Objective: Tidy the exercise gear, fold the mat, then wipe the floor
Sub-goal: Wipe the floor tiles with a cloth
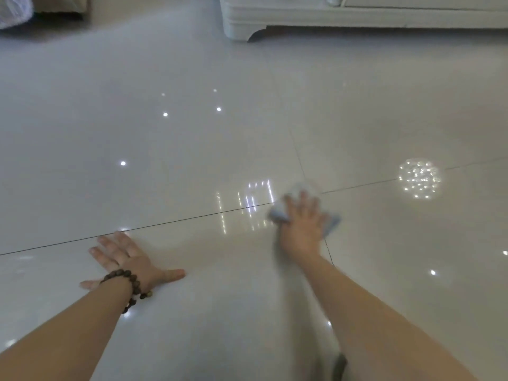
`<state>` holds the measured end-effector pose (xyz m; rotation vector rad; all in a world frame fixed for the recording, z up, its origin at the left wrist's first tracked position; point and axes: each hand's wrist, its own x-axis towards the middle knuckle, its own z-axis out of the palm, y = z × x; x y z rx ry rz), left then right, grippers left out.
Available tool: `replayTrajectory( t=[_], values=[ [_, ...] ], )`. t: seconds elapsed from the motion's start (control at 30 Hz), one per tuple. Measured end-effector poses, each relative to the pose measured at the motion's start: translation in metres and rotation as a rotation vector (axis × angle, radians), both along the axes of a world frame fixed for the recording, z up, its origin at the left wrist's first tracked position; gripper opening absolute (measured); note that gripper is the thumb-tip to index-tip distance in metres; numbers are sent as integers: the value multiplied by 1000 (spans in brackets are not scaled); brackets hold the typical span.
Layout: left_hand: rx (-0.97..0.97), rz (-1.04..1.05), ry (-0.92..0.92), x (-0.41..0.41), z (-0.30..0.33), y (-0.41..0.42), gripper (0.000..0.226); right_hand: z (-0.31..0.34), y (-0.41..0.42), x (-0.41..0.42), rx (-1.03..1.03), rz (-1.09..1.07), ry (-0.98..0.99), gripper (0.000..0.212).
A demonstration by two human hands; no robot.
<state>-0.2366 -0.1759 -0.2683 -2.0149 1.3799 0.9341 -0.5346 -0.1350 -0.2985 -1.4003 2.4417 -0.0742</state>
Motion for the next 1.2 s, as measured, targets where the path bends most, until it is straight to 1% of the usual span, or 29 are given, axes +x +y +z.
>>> replayTrajectory(
  t=[0.03, 0.07, 0.1, 0.13, 0.17, 0.2, 0.23, 0.3, 0.33, 0.37, 0.4, 0.43, 0.47, 0.5, 0.57, 0.63, 0.7, 0.73, 0.8, 0.87, 0.9, 0.97, 1.03, 1.07, 1.13, 1.2],
  values=[
    [-22, 0, -4, 1, -4, 1, 167, -9, 3, 47, -86, 275, -18, 61],
    [-41, -1, -13, 2, -8, 2, 167, -11, 11, 85, -109, 537, -83, 63],
    [-56, -5, -23, 3, -12, 2, 167, -8, 18, 105, -72, 731, -158, 63],
    [-68, -7, -30, 4, -16, 2, 167, -2, 18, 103, -63, 838, -209, 61],
    [-77, -9, -38, 6, -19, 2, 168, 0, 14, 82, -88, 851, -206, 61],
    [-88, -13, -42, 8, -22, 2, 170, -5, 12, 52, -106, 783, -143, 61],
    [-103, -16, -45, 9, -26, 2, 171, -10, 14, 14, -99, 629, -88, 61],
    [-133, -9, -51, 9, -29, 1, 173, -13, 29, -78, -67, 174, 10, 66],
    [-146, -13, -64, 8, -29, 1, 172, -5, 41, -119, -50, -4, 30, 66],
    [-151, -30, -91, 7, -28, 2, 170, 5, 53, -150, -35, -111, -1, 64],
    [-148, -51, -126, 5, -25, 3, 167, 19, 62, -170, -57, -167, -84, 60],
    [-146, -70, -160, 2, -22, 4, 164, 35, 67, -183, -88, -196, -180, 56],
    [-148, -93, -188, -1, -18, 4, 161, 54, 70, -192, -112, -203, -237, 51],
    [-161, -131, -204, -6, -14, 4, 156, 72, 71, -201, -117, -193, -264, 45],
    [-201, -251, -185, -26, -5, 4, 137, 108, 74, -221, -130, -139, -278, 35],
    [-231, -355, -140, -59, 9, 3, 119, 142, 81, -239, -139, -69, -281, 30],
    [-252, -442, -101, -104, 28, 3, 110, 167, 94, -255, -141, -15, -267, 29],
    [-269, -485, -73, -128, 36, 4, 108, 176, 102, -261, -148, -7, -261, 30],
    [-308, -541, -4, -174, 46, 6, 106, 185, 117, -269, -200, -70, -283, 34],
    [-331, -568, 62, -216, 49, 13, 108, 179, 130, -274, -286, -133, -300, 36],
    [-332, -582, 93, -235, 49, 18, 110, 172, 136, -276, -323, -131, -281, 38],
    [-317, -598, 136, -265, 44, 31, 116, 150, 143, -275, -371, -59, -226, 44],
    [-284, -602, 121, -286, 34, 40, 127, 121, 139, -265, -367, 79, -150, 51],
    [-261, -609, 91, -294, 28, 42, 133, 105, 134, -257, -356, 187, -109, 55],
    [-210, -614, 31, -305, 19, 41, 146, 68, 121, -235, -293, 465, -29, 63],
    [-153, -596, 3, -311, 10, 32, 153, 31, 112, -209, -189, 751, 38, 64]
  ],
)
